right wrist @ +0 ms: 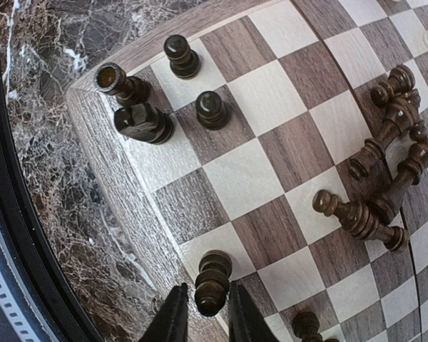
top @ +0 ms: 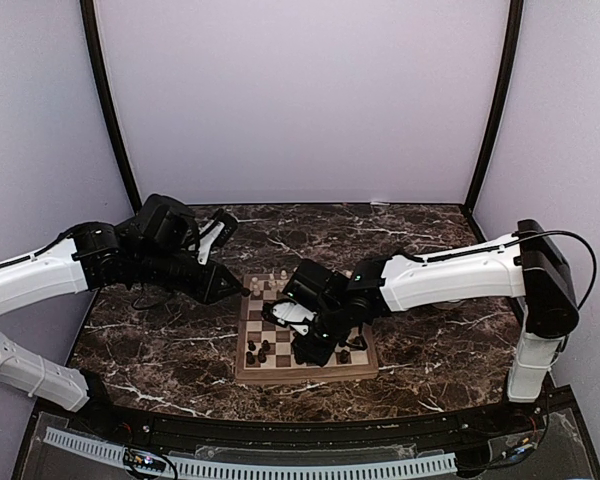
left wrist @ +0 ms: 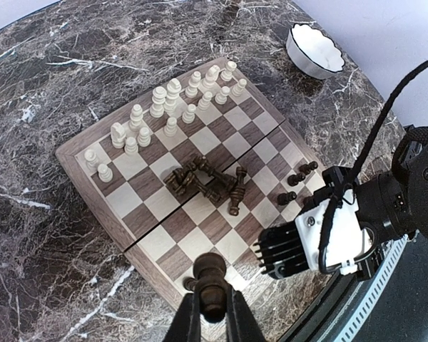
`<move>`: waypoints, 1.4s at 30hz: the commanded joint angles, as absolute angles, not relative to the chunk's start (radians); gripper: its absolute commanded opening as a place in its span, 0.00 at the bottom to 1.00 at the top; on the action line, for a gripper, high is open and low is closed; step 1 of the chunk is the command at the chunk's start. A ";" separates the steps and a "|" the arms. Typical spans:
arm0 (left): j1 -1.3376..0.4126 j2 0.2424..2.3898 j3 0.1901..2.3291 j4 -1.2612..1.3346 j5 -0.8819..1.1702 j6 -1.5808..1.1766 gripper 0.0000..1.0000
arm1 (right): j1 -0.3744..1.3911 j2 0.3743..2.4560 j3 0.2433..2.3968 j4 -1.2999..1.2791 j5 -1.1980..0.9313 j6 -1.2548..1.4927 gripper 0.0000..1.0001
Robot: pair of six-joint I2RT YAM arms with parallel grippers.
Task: Set up the chess pieces on the board
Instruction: Pick up the bishop from the chessboard, then place the bishop on c8.
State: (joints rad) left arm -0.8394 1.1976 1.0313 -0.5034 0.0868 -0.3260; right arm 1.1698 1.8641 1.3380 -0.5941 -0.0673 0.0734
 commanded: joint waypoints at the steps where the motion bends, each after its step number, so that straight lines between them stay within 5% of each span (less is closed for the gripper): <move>1: -0.834 1.188 1.016 -0.501 0.102 -0.325 0.10 | 1.174 1.872 1.356 -0.560 -0.083 0.083 0.17; 11: -0.834 1.244 1.015 -0.479 0.185 -0.288 0.11 | 1.175 1.807 1.331 -0.589 -0.025 0.098 0.03; 22: -0.889 1.442 1.081 -0.541 0.327 -0.135 0.12 | 1.174 1.654 1.213 -0.657 0.070 0.162 0.02; 42: -1.010 1.686 1.235 -0.636 0.199 -0.062 0.13 | 1.165 1.598 1.091 -0.598 0.075 0.209 0.04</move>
State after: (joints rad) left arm -1.0046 1.6718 1.2110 -0.5873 0.2272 -0.0795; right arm 1.1698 1.6318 1.1095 -0.6434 0.0872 0.1997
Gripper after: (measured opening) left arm 0.131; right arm 0.096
